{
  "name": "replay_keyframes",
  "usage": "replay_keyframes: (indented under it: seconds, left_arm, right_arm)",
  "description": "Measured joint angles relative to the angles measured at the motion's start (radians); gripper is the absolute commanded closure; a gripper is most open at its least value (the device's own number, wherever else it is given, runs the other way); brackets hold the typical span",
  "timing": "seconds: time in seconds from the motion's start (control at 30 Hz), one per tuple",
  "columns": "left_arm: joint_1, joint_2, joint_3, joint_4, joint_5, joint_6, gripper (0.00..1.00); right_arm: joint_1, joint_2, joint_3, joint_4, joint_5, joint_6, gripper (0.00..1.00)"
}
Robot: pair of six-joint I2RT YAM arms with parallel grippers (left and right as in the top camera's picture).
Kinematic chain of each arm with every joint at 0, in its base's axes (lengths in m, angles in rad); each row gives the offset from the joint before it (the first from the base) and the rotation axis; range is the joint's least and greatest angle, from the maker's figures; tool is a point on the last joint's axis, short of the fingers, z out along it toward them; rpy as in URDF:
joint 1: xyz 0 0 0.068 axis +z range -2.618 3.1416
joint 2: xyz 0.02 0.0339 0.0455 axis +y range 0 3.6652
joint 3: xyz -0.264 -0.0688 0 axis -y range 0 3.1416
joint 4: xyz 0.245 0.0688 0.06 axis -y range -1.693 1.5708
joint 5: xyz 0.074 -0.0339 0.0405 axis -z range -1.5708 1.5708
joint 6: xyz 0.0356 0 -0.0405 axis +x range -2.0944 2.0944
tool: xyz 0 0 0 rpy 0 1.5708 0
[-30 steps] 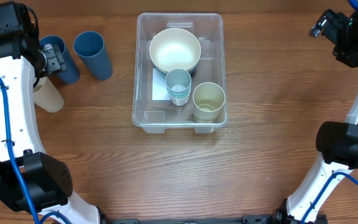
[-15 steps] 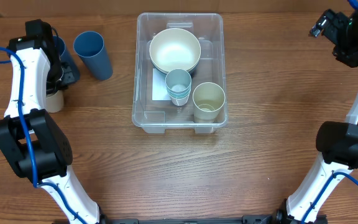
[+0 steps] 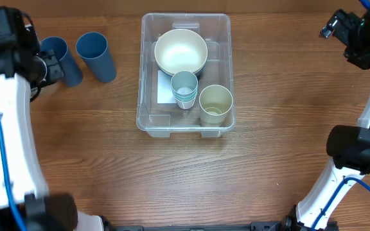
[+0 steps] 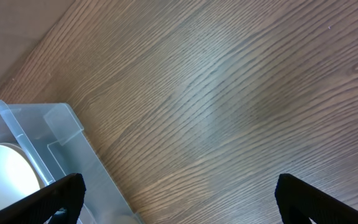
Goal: Pack container
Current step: 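Lower the second cream cup into the first cream cup and release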
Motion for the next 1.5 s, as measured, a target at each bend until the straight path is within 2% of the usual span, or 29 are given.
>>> replay_keyframes:
  seconds: [0.1,0.2,0.3,0.37,0.47,0.7,0.77,0.83,0.87,0.93,1.1,1.27,1.33,1.37,1.43,1.5]
  left_arm:
    - [-0.148,-0.122,0.0,-0.013,0.141,0.076,0.96]
    - [-0.433,-0.167,0.0,0.035,0.232,0.184,0.96]
    - [-0.714,-0.167,0.0,0.111,0.242,0.272,0.96]
    - [-0.857,-0.159,0.0,0.16,0.188,0.302,0.96]
    - [-0.944,-0.121,0.0,0.17,0.139,0.318,0.96]
    - [-0.957,0.01,0.0,0.097,0.118,0.319,0.96]
    - [-0.957,0.018,0.0,0.097,0.118,0.319,0.87]
    - [-0.959,0.018,0.0,0.096,0.118,0.319,0.6]
    - [-0.959,0.018,0.0,0.093,0.119,0.324,0.55]
    - [-0.966,0.018,0.0,0.095,0.118,0.33,0.51]
    - [-0.979,0.018,0.0,0.098,0.118,0.33,0.51]
    - [-0.986,0.018,0.0,0.104,0.118,0.33,0.57]
    - [-0.989,0.018,0.0,0.119,0.117,0.33,0.51]
    - [-0.989,0.018,0.001,0.126,0.101,0.325,0.43]
    - [-0.969,0.025,0.042,0.114,0.013,0.265,0.33]
    - [-0.867,0.027,0.122,0.133,-0.077,0.208,0.25]
  right_arm:
    - [0.0,0.0,0.0,0.0,0.0,0.0,0.0]
    - [0.0,0.0,0.0,0.0,0.0,0.0,0.0]
    - [0.0,0.0,0.0,0.0,0.0,0.0,0.0]
    - [0.0,0.0,0.0,0.0,0.0,0.0,0.0]
    - [0.0,0.0,0.0,0.0,0.0,0.0,0.0]
    - [0.0,0.0,0.0,0.0,0.0,0.0,0.0]
    - [0.0,0.0,0.0,0.0,0.0,0.0,0.0]
    - [0.0,0.0,0.0,0.0,0.0,0.0,0.0]
    - [0.0,0.0,0.0,0.0,0.0,0.0,0.0]
    - [0.0,0.0,0.0,0.0,0.0,0.0,0.0]
    - [0.0,0.0,0.0,0.0,0.0,0.0,0.0]
    - [0.0,0.0,0.0,0.0,0.0,0.0,0.0]
    - [0.0,0.0,0.0,0.0,0.0,0.0,0.0]
    - [0.0,0.0,0.0,0.0,0.0,0.0,0.0]
    - [0.0,0.0,0.0,0.0,0.0,0.0,0.0]
    - [0.0,0.0,0.0,0.0,0.0,0.0,0.0]
